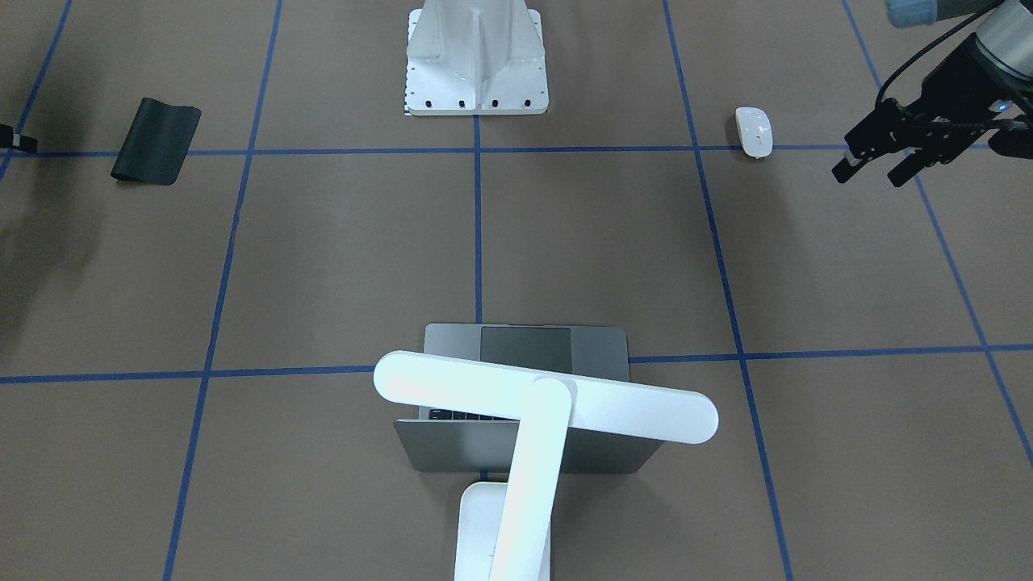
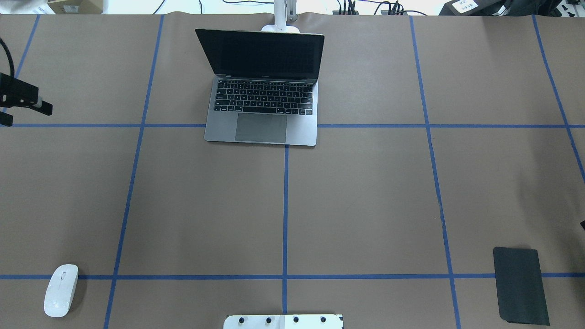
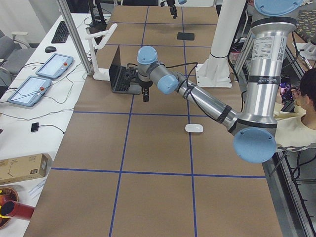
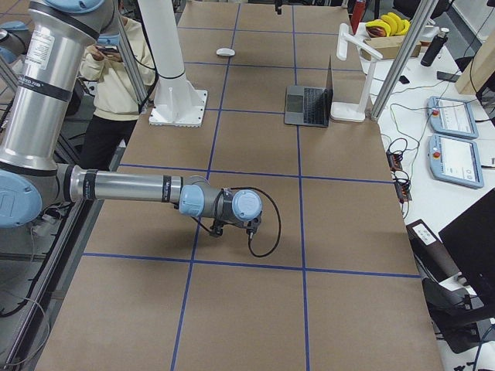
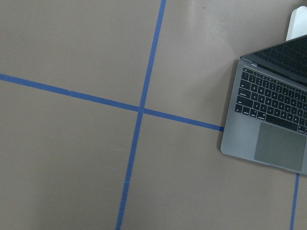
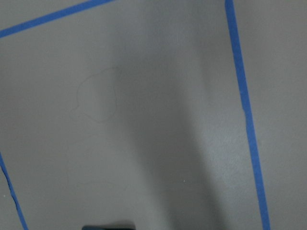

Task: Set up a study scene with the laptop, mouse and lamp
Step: 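Lower the right gripper and grasp the black mouse pad edge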

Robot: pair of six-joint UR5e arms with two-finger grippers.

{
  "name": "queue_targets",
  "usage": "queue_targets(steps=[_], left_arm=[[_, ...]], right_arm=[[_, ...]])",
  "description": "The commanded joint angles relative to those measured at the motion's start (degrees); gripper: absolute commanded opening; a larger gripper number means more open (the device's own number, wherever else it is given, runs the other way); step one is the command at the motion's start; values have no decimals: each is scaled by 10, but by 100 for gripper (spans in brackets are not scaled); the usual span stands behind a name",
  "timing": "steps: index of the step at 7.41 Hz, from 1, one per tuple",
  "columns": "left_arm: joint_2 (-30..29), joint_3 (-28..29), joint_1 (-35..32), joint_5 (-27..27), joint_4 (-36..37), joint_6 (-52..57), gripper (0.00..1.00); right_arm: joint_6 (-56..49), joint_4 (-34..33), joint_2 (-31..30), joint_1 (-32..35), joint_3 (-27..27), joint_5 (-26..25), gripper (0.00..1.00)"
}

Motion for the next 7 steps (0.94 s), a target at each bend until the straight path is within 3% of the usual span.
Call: queue_targets(steps=[1,4,7], left_arm=[[27,-2,-13,-4,-19,53,100],[36,-2,-18,-3,-37,58,100],[51,-1,-27,-4,-37,83,100]], right_arm=[[0,5,3,-91,0,14,100],[23,19,35,-192,-5,9,100],[119,19,65,-270,-6,-81,100]])
